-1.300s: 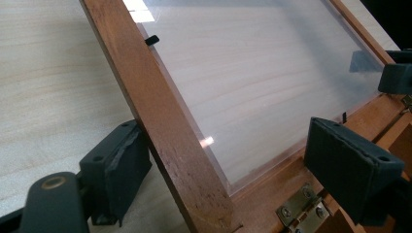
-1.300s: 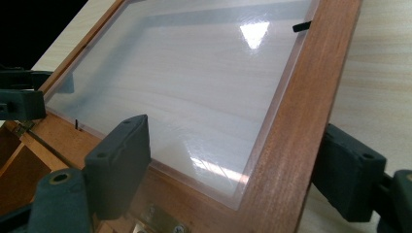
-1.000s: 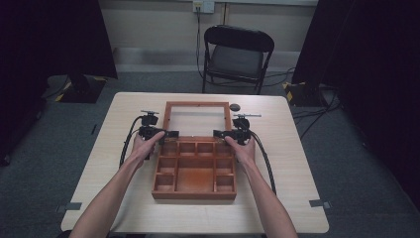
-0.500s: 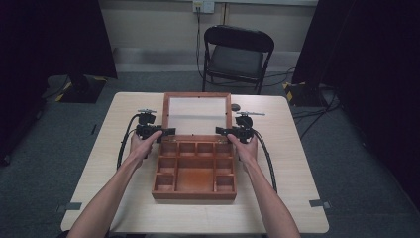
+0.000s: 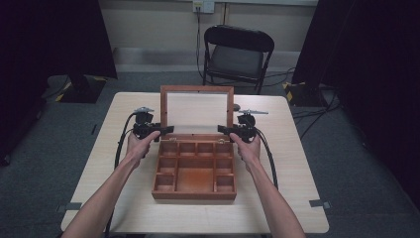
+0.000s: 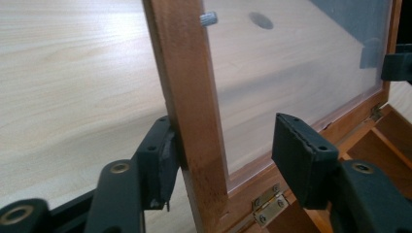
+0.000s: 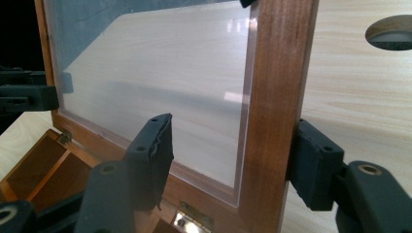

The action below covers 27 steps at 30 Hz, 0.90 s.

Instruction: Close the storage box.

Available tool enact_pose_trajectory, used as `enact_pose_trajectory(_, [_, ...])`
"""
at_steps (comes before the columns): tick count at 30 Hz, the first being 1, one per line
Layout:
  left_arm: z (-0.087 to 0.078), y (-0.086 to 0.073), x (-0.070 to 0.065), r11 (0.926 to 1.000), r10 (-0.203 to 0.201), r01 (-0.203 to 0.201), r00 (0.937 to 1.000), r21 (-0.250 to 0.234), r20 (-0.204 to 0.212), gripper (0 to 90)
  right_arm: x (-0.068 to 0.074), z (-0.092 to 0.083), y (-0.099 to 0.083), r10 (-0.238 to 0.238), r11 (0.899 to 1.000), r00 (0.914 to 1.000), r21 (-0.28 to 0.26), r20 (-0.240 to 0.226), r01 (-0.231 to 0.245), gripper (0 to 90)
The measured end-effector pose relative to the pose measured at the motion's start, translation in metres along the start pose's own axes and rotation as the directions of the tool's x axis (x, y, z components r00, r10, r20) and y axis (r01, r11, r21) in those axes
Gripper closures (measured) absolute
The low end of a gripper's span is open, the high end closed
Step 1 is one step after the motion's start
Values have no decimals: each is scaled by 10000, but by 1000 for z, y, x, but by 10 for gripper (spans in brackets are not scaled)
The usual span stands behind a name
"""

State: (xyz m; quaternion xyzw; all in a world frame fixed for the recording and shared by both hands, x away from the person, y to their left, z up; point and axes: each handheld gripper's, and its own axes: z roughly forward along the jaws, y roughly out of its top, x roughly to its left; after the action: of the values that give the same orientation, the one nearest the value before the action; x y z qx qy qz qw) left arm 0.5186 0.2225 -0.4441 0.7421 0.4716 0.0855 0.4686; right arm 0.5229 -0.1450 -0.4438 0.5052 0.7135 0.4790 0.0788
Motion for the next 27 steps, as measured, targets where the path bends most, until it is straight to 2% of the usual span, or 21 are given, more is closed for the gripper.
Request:
enact_pose_trajectory(4, [-4,1,-2,9999,105,-104,9999,-82,63,470,2,-5,1,-79,10000,10000,6,-18,79,410])
enact_pose_trajectory(6, [-7,2,-3,9997,240,-240,9997,-100,-43,487,4,-7,1,-118,9999,9999,-35,-18,118,412])
enact_pose_trajectory(9, [-11,4,-5,9993,132,-132,9999,-361,4,520,5,-10,2,-277,9996,9996,-111,-13,277,430])
enact_pose_trajectory(14, [-15,5,-7,9989,312,-312,9995,-362,-23,546,5,-15,3,-175,9997,9997,-193,-183,172,437])
enact_pose_trajectory(21, [-20,6,-11,9980,496,-496,9988,-401,-8,525,9,-20,6,-118,9995,9995,-294,-277,110,431])
enact_pose_trajectory(22, [-20,6,-12,9979,387,-387,9993,-513,-11,525,9,-20,6,-118,9995,9995,-294,-277,110,431])
enact_pose_trajectory(27, [-25,9,-15,9962,440,-433,9990,-759,68,496,11,-23,6,-137,9996,9993,-261,-352,127,417])
